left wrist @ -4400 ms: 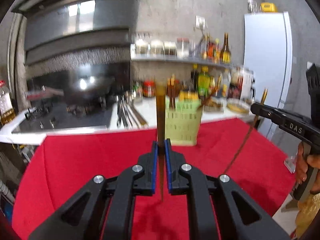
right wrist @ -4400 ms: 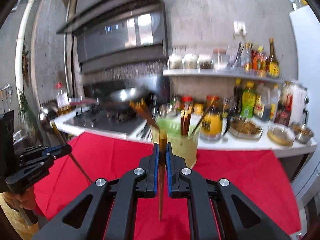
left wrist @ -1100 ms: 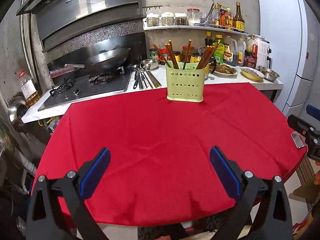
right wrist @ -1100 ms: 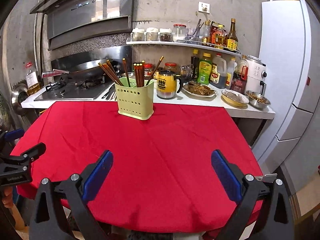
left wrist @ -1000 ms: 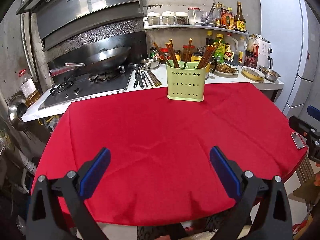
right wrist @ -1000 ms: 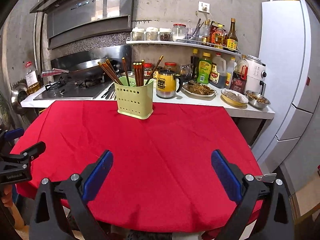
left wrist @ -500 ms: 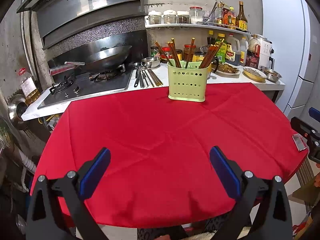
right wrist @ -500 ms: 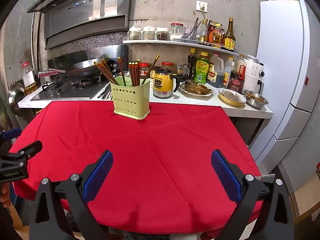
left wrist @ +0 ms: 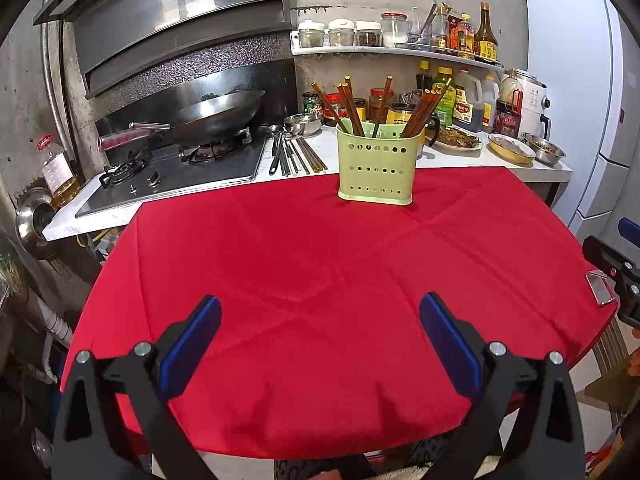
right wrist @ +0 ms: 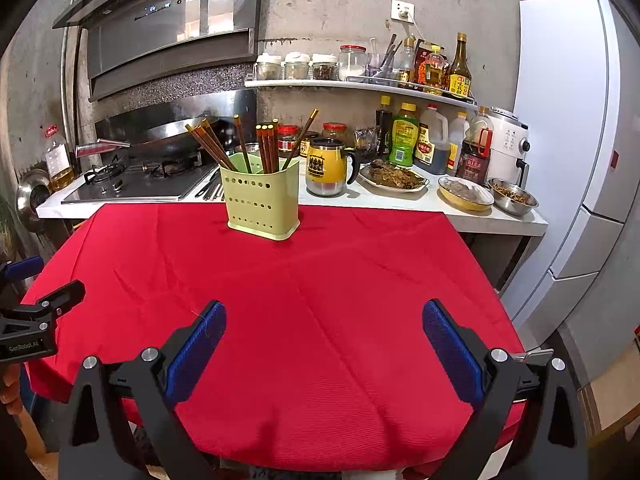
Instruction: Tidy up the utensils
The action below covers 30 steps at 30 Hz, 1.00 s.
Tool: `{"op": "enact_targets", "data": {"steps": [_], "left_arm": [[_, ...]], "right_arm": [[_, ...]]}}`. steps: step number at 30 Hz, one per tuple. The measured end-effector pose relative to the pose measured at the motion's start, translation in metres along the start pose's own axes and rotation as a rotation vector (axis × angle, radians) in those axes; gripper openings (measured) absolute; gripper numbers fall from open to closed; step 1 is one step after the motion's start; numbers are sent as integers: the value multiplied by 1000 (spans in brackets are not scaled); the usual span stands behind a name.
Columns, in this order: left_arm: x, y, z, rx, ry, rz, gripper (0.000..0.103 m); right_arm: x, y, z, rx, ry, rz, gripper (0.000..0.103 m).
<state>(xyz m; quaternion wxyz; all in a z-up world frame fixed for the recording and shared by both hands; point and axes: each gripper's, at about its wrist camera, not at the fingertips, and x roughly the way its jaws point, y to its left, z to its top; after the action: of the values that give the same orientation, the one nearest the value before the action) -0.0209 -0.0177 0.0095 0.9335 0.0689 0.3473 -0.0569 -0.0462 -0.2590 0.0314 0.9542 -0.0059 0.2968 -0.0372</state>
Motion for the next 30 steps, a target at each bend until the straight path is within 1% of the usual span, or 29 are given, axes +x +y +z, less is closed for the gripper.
{"op": "enact_targets", "data": {"steps": [30], "left_arm": [[1,2,1,0,-1,7,97]], "right_arm": [[5,0,0,6,-3,4,97]]}}
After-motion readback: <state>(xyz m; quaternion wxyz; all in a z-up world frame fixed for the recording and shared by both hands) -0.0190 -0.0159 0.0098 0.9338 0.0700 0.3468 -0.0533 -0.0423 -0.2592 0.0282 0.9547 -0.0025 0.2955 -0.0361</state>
